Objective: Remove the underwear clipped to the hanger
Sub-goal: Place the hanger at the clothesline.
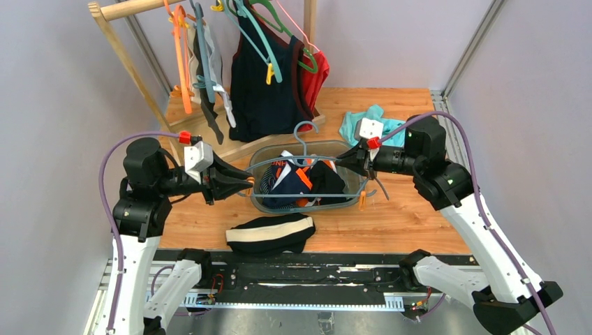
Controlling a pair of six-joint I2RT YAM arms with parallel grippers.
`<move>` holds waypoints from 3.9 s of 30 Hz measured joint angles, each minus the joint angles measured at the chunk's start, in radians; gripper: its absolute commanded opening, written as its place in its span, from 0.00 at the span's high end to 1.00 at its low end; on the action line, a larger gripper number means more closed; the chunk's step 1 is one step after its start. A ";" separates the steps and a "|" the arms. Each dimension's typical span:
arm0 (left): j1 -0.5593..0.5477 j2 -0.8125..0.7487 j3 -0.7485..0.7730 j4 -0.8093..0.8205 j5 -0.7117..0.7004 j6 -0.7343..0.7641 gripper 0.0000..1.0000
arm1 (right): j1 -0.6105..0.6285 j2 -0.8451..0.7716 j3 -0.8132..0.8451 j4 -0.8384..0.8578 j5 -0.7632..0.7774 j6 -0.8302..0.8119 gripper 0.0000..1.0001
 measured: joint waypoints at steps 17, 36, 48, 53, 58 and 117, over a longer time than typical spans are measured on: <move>0.000 -0.003 -0.006 -0.032 0.031 0.041 1.00 | -0.027 0.001 0.000 0.002 -0.046 0.029 0.99; 0.000 -0.007 -0.012 -0.079 0.038 0.126 1.00 | -0.062 0.002 0.000 0.027 -0.098 0.085 0.99; 0.000 -0.008 -0.012 -0.134 0.056 0.230 1.00 | -0.083 0.008 -0.013 0.063 -0.138 0.142 0.99; 0.000 -0.008 -0.012 -0.142 0.066 0.261 1.00 | -0.093 0.014 -0.020 0.074 -0.154 0.159 0.99; 0.000 -0.008 -0.012 -0.177 0.072 0.316 0.94 | -0.100 0.016 -0.021 0.083 -0.166 0.176 0.99; -0.034 0.137 -0.079 -0.068 -0.106 -0.351 0.59 | -0.095 0.041 -0.042 0.101 -0.302 -0.130 0.99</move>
